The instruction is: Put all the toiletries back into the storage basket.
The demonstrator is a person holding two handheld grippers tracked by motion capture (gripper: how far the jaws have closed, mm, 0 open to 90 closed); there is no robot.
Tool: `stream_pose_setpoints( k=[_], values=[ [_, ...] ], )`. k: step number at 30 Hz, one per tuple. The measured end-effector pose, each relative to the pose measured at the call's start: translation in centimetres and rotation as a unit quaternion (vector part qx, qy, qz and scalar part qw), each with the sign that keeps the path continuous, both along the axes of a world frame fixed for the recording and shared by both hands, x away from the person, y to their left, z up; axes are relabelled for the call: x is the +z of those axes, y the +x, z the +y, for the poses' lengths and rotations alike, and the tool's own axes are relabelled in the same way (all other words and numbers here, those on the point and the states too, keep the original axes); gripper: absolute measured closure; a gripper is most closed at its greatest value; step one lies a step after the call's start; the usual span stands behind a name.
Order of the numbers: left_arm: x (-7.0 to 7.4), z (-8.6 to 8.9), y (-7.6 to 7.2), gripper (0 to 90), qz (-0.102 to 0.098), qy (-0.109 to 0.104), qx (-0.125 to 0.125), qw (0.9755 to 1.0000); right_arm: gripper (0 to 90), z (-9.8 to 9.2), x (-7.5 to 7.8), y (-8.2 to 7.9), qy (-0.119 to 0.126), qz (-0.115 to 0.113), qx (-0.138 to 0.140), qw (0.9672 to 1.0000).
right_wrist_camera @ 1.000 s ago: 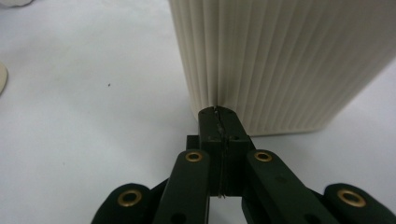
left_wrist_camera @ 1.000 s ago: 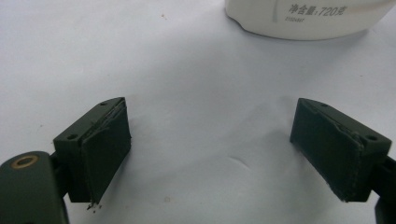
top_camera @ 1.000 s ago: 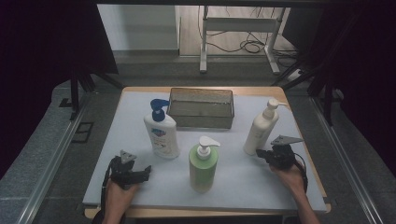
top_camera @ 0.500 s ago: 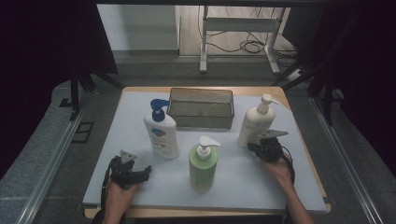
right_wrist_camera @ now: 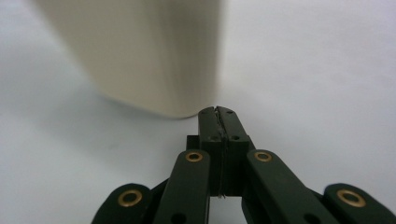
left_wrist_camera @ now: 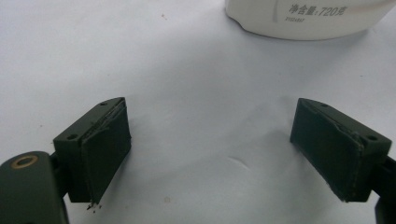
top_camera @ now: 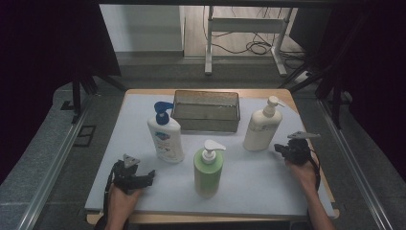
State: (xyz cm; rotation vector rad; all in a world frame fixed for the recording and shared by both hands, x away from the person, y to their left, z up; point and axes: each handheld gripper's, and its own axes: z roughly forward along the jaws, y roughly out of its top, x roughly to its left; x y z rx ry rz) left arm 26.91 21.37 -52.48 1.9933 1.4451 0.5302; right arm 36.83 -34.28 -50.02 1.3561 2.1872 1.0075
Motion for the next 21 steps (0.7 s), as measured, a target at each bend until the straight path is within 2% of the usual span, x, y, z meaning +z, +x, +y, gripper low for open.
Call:
stream_pose_setpoints(
  k=[4, 6, 12, 21],
  values=[
    [0.0, 0.0, 0.0, 11.6, 0.000, 0.001, -0.001, 1.0000, 90.0, -0.2, -0.3, 1.9, 0.005, 0.001, -0.011, 0.9999],
    [0.0, 0.0, 0.0, 11.6, 0.000, 0.001, -0.001, 1.0000, 90.0, 0.3, -0.6, 3.5, 0.004, 0.001, -0.010, 0.9999],
    [0.0, 0.0, 0.0, 11.6, 0.000, 0.001, -0.001, 1.0000, 90.0, 1.0, -1.0, 5.4, 0.005, 0.002, -0.008, 1.0000],
    [0.0, 0.0, 0.0, 11.6, 0.000, 0.001, -0.001, 1.0000, 90.0, 1.2, -1.5, 5.5, 0.008, 0.002, 0.006, 0.9999]
  ],
)
